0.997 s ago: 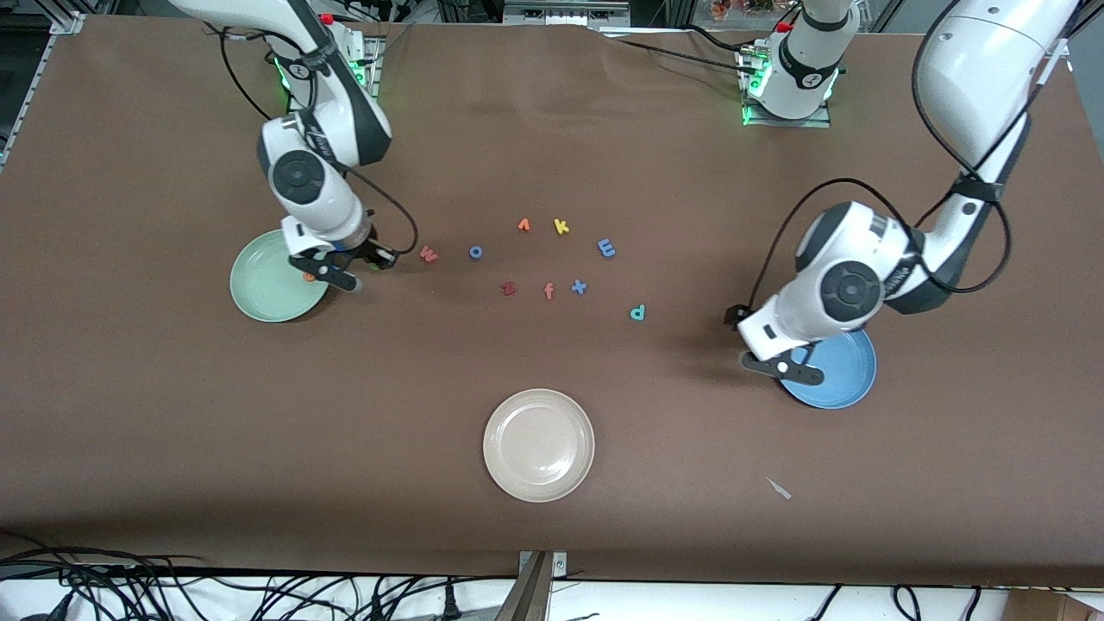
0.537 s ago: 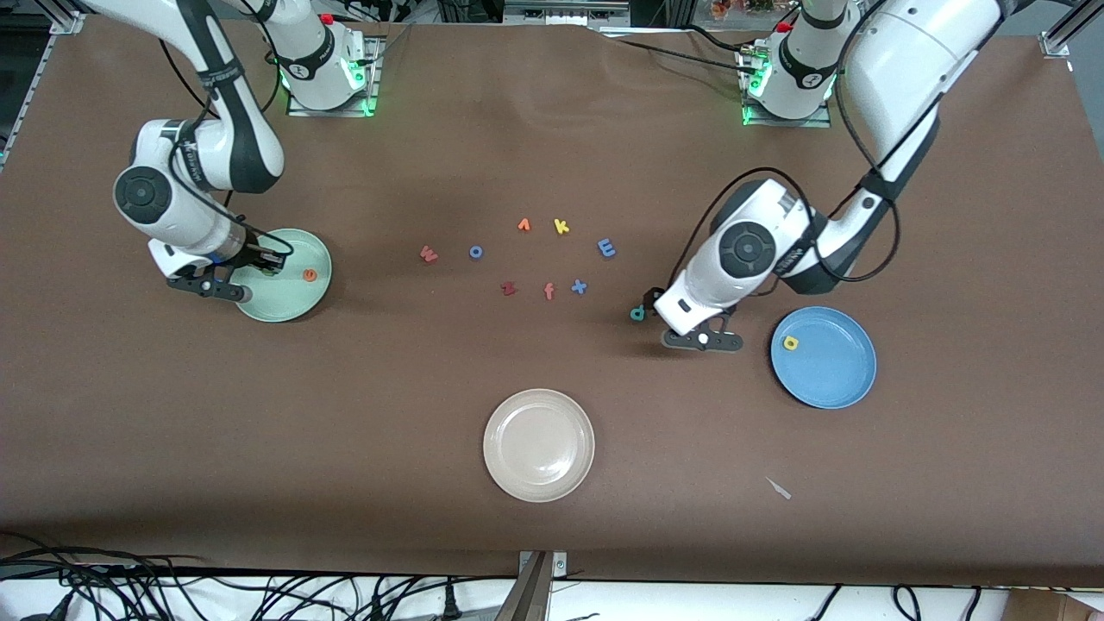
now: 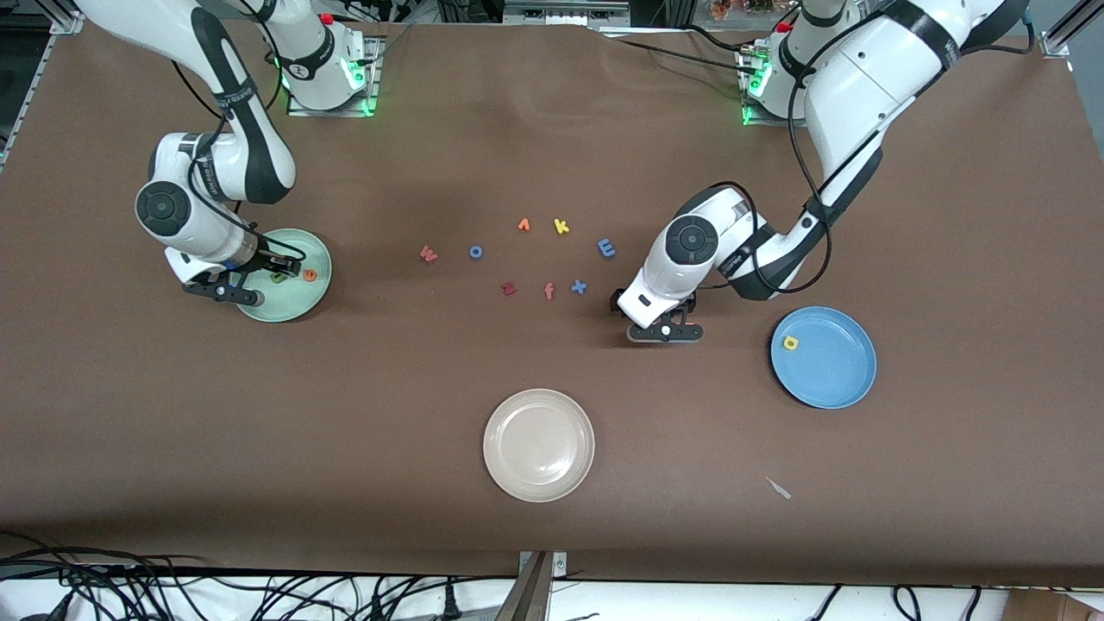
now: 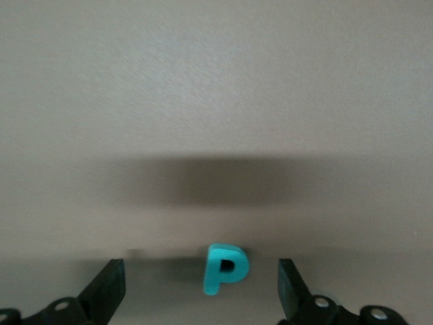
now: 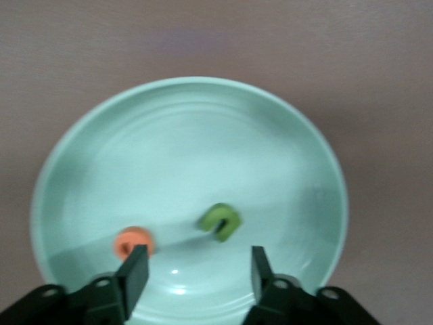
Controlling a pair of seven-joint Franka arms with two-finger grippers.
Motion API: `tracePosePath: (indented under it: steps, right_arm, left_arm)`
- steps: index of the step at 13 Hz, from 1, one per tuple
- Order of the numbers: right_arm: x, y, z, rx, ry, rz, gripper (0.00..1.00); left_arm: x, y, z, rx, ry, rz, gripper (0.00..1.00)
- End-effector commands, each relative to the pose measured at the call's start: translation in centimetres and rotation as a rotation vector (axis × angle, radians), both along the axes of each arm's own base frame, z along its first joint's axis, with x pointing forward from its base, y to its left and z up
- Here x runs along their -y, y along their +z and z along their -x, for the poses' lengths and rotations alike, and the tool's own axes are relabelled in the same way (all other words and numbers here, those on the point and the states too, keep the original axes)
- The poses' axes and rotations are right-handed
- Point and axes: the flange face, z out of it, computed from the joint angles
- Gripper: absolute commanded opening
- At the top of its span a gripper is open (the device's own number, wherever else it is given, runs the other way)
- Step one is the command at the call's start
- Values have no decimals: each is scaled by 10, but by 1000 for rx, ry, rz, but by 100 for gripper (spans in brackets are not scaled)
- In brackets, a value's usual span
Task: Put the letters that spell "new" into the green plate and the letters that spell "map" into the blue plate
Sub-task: 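Carry the teal P with the left gripper while the right gripper grasps pink M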
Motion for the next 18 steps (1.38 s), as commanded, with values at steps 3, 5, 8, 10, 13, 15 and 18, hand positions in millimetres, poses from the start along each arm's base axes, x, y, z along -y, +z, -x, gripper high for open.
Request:
tracePosePath:
  steps: [3,5,8,10,13,15,18]
  right_arm:
    - [-126,19,14,62,-229,-20,99]
    - [-174,11,28,94,-341,-33,98]
    - [-226,-9,47,134,-531,-49,92]
    - [-247,-27,59,147,-642,-54,89]
    - [-259,-46,68,149,-690,-56,88]
    - [-258,-48,69,148,-690,-55,86]
    - [-257,-48,69,147,-677,-52,81]
  left_arm:
    - [12,-9,0,27,5,-28,86]
    - [13,-11,2,27,0,-36,72]
    - [12,-12,2,27,1,-38,41]
    - [12,-16,3,21,1,-38,22]
    - [4,-8,-4,28,2,-47,5]
    - [-18,11,-19,22,0,-98,1]
    - [-78,47,-47,-42,-85,-132,1]
